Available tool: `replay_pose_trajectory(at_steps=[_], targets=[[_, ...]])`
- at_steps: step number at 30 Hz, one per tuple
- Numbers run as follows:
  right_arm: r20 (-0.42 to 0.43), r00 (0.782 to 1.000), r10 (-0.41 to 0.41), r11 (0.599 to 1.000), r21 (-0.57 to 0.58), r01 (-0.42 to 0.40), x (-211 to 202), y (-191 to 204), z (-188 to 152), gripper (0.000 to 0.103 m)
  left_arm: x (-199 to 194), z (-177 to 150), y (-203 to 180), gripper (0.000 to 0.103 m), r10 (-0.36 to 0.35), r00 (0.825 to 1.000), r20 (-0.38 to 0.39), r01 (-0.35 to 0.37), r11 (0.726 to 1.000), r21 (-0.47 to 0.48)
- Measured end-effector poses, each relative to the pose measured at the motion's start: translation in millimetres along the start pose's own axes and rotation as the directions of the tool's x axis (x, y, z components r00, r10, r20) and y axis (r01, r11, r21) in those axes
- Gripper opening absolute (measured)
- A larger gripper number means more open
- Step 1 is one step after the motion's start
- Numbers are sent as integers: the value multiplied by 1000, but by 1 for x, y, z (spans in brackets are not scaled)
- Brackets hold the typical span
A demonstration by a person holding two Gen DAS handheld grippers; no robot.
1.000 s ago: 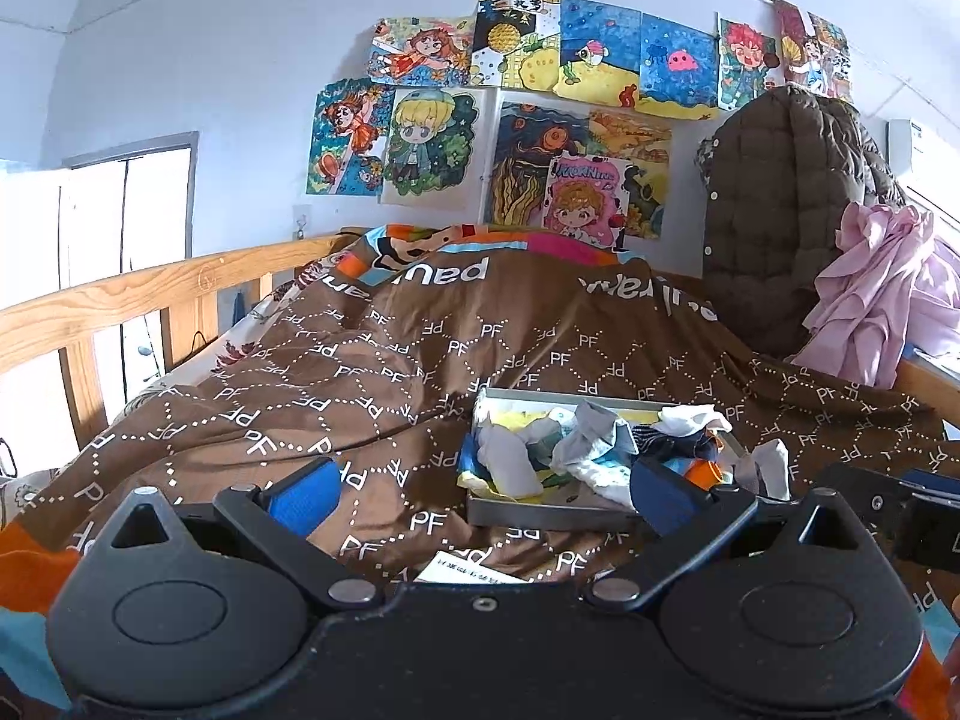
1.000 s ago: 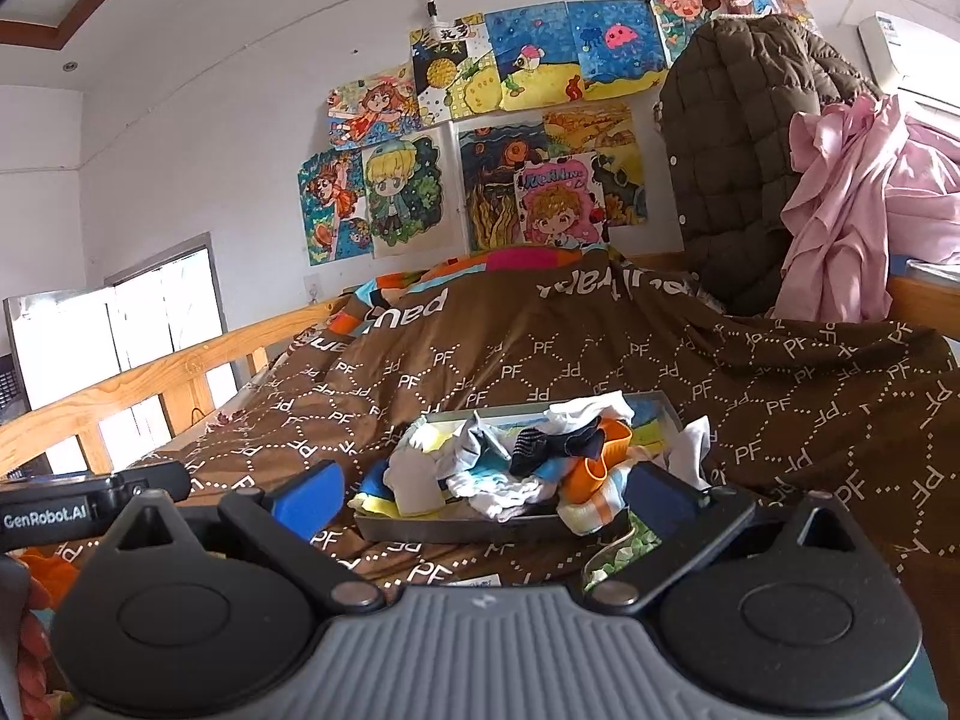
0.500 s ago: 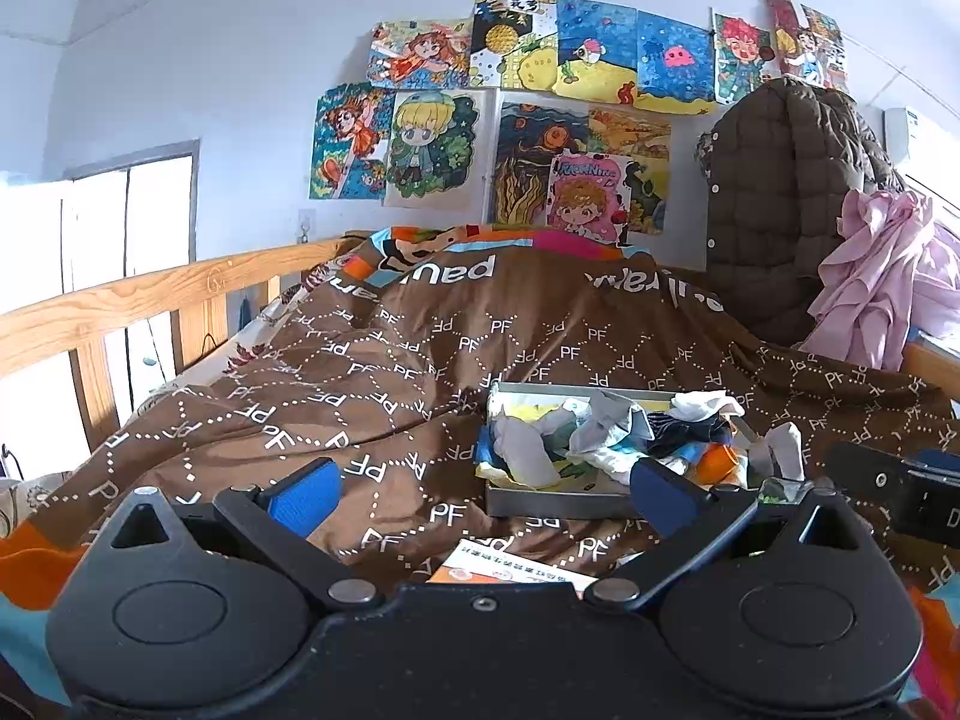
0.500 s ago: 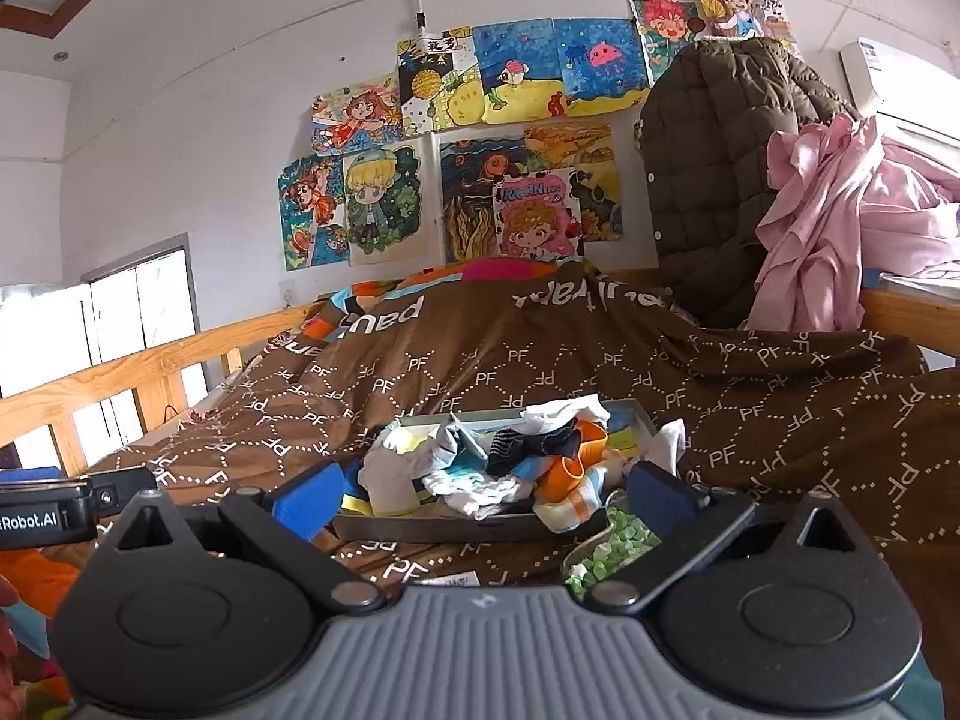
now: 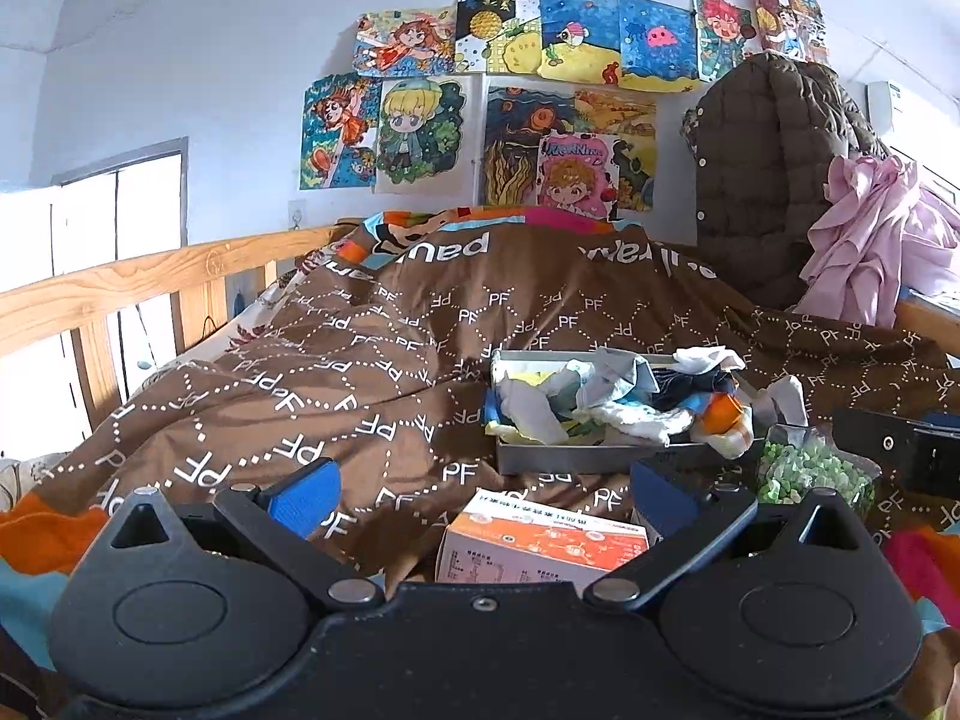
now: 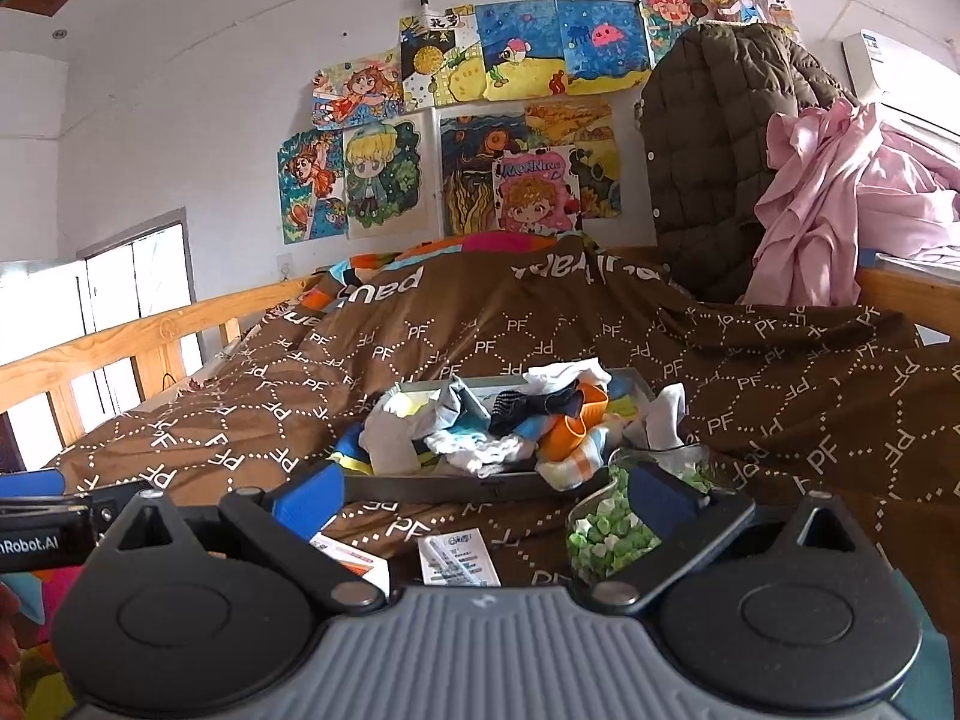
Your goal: Organize soft objects
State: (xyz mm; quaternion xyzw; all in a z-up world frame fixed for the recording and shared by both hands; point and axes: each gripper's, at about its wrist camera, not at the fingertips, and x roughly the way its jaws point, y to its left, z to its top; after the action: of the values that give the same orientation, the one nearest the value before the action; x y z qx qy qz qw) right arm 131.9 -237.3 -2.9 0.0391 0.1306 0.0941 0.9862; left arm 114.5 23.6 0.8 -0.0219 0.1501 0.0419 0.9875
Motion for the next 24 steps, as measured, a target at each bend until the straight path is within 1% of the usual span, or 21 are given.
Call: replay_pose_trajectory(at_steps=[7,12,15,19,24], targets=[[5,1000,-6,1000,-7,7,-4,0,-8,103,1,-4,6,102,1,1000,-5,-1,1000,-25],[-18,999,-27,999,-30,27,-8,4,-18,103,3,-9,9,102,-9,1000,-30,7,998,-57],[-15,999,-33,999,-41,32,-12,7,-22,103,3,-12,11,102,-19,999,-45,16,998,-68],[-11,999,-44,998,-38,43,-16,7,-25,103,1,-18,10,102,-29,999,-44,26,998,-60],[-21,998,-62,998,-29,62,-21,5,-29,103,0,-27,9,102,-33,998,-61,29,998,-63]])
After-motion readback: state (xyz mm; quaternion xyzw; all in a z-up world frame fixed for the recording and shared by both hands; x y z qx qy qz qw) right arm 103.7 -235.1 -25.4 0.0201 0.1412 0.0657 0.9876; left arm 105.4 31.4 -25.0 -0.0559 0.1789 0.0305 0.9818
